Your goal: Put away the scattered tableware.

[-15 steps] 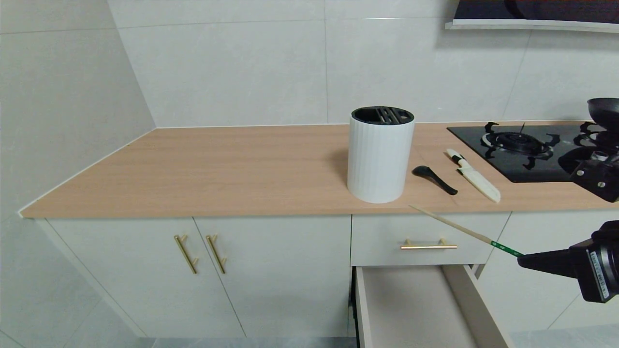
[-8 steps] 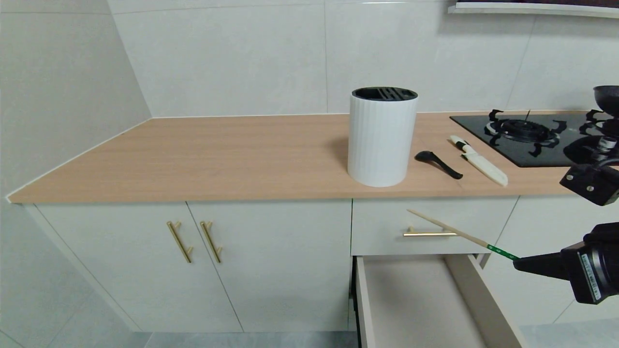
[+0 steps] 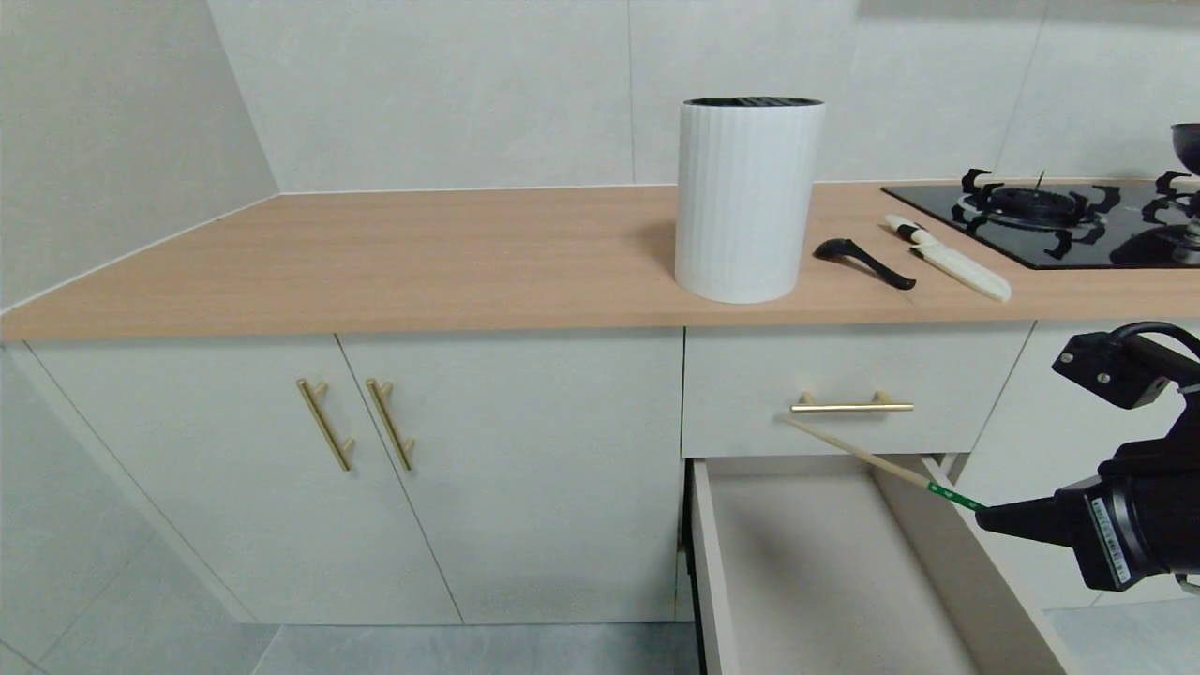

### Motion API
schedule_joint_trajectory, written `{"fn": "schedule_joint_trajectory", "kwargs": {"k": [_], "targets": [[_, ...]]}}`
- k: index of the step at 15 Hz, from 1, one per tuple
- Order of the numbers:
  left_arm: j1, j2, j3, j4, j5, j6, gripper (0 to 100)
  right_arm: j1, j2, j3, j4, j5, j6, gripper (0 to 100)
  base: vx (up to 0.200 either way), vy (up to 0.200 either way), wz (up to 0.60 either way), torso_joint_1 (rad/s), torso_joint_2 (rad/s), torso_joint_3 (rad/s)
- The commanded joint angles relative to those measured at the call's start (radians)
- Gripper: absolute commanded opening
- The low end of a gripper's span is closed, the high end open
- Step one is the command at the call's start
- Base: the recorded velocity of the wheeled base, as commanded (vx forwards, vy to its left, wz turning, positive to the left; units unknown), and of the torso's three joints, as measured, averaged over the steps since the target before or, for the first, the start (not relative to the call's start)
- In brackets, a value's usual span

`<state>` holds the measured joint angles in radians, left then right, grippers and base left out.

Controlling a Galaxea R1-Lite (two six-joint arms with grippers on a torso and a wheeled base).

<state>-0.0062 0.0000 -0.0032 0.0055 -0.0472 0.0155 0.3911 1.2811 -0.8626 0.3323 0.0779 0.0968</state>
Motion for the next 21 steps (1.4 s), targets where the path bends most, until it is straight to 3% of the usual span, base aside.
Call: {"fn": "schedule_joint_trajectory", "kwargs": {"k": [1,7,14,18,21], "targets": [[0.0,0.002,0.0,-0.001,0.0,0.0,100,0.002,0.017,0.004,0.001,0.0,0.0,0,0.0,0.0,0.0,-0.144,0.47,0.315],[0.0,0.002,0.0,-0.001,0.0,0.0,100,0.014,0.04,0.007,0.001,0.0,0.0,0,0.0,0.0,0.0,-0.094,0.39,0.281],[0.0,0.002,0.0,-0.001,0.0,0.0,100,0.017,0.089,0.014,-0.035,-0.003,0.001,0,0.0,0.0,0.0,-0.009,0.03,0.022],[0.0,0.002,0.0,-0.001,0.0,0.0,100,0.06,0.288,0.036,-0.141,-0.038,0.02,0,0.0,0.0,0.0,0.0,0.0,0.0],[0.0,0.002,0.0,-0.001,0.0,0.0,100,0.063,0.478,0.036,-0.299,-0.05,0.081,0,0.0,0.0,0.0,0.0,0.0,0.0]]}}
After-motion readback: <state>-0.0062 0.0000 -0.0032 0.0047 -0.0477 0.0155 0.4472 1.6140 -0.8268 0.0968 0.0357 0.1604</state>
